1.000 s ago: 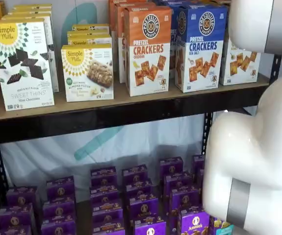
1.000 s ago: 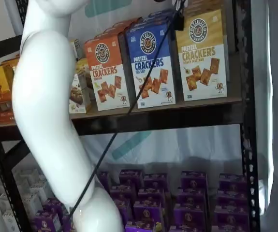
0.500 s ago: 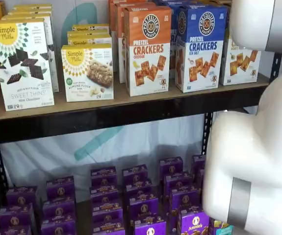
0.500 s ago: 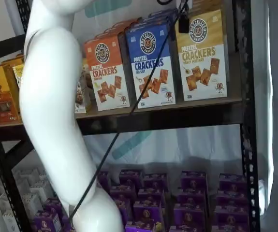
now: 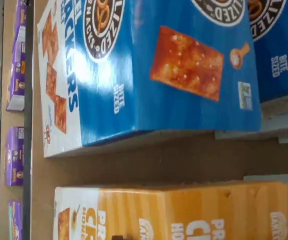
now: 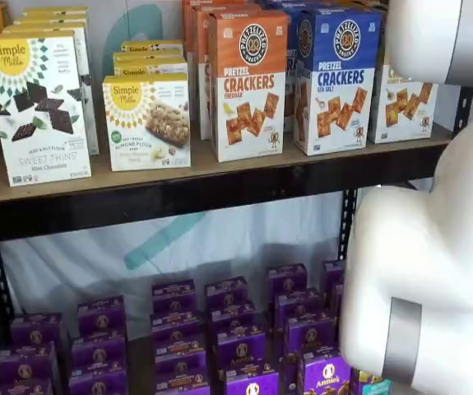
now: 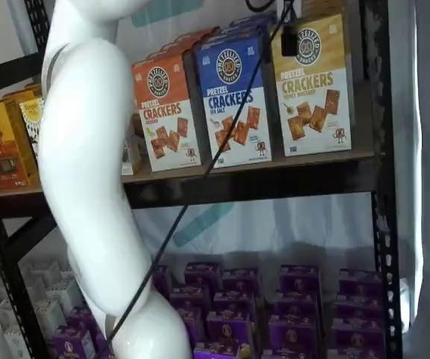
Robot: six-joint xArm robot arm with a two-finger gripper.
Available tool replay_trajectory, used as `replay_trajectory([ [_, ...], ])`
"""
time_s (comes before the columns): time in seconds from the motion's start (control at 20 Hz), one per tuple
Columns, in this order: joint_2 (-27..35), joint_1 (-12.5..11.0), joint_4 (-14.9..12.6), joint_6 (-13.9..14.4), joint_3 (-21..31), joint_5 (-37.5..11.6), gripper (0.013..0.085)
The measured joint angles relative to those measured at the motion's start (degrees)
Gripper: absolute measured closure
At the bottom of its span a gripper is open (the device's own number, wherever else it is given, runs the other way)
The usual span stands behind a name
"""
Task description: Retrieve the yellow and white box located on the top shelf, the sixth one from the left
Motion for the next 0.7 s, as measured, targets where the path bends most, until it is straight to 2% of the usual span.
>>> replay_trajectory([
  [0.3,1.4,0.3,-1.0,0.6,-2.1,1.7,0.013],
  [0.7,2.9,1.4,-5.5,0.9,-5.3,4.5,0.013],
])
